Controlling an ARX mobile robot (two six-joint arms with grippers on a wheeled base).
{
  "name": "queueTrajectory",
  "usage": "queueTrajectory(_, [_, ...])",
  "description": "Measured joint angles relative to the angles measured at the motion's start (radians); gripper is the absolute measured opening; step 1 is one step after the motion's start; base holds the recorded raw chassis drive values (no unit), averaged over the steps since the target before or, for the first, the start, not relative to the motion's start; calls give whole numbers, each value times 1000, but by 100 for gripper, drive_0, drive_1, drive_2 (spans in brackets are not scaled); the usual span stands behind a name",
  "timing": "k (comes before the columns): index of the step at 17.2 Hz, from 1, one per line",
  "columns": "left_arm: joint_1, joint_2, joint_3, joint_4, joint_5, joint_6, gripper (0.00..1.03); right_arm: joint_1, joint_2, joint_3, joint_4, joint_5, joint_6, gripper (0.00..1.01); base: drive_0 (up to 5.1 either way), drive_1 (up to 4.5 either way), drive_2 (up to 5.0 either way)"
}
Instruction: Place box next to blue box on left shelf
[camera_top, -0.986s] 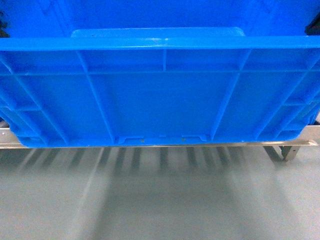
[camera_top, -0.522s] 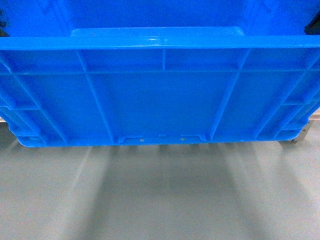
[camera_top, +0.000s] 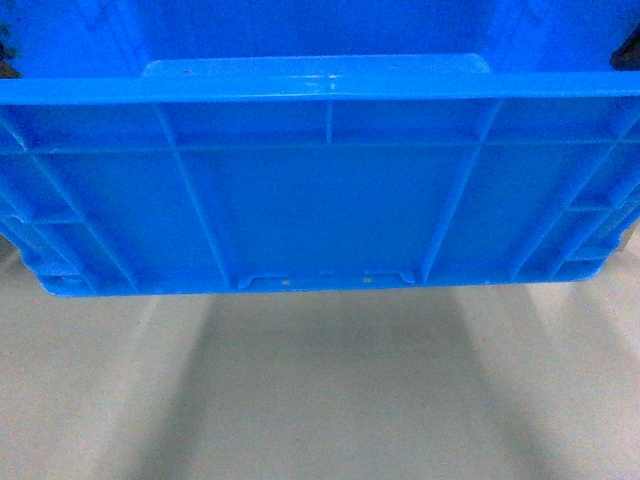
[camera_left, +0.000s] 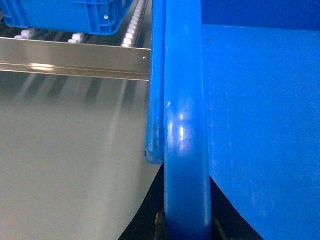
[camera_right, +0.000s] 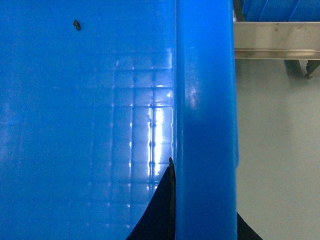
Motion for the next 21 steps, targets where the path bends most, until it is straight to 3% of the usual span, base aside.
queueTrajectory(5, [0,0,0,0,0,0,6,0,0,0,0,0,0,7,0,0,0])
queueTrajectory(21, [0,-1,0,-2,-1,0,6,0,0,0,-3,1,-1,7,10,433,-414])
